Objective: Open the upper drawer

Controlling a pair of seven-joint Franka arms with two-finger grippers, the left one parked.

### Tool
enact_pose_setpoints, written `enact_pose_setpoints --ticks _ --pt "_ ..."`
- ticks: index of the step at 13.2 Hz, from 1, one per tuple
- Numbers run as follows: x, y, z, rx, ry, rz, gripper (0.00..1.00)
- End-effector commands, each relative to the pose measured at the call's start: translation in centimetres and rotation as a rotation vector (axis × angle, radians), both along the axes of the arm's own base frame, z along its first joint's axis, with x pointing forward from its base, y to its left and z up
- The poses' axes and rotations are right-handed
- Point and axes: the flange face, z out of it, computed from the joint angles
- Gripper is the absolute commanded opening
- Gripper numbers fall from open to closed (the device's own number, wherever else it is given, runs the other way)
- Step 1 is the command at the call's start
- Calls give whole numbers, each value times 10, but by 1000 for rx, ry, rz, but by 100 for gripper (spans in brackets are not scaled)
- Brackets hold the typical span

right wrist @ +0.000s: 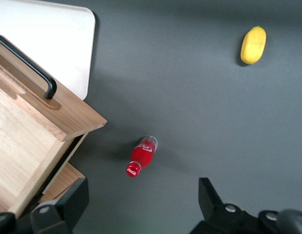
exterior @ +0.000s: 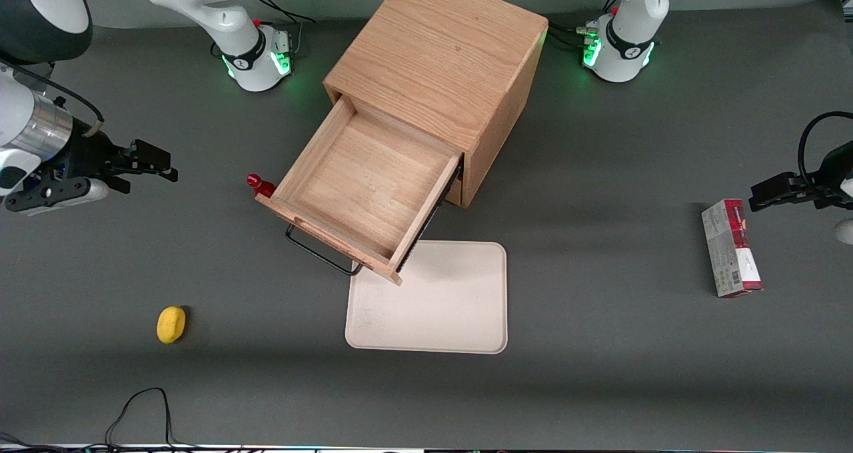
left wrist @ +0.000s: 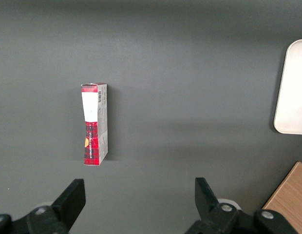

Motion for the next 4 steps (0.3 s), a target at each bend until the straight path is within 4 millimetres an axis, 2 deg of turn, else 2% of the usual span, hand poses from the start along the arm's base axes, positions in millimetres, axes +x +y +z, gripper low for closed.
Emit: enact_pose_setpoints --ticks 1,4 --pt "-6 2 6 -29 5 -26 100" --pt "-6 8 12 -33 -5 -20 100"
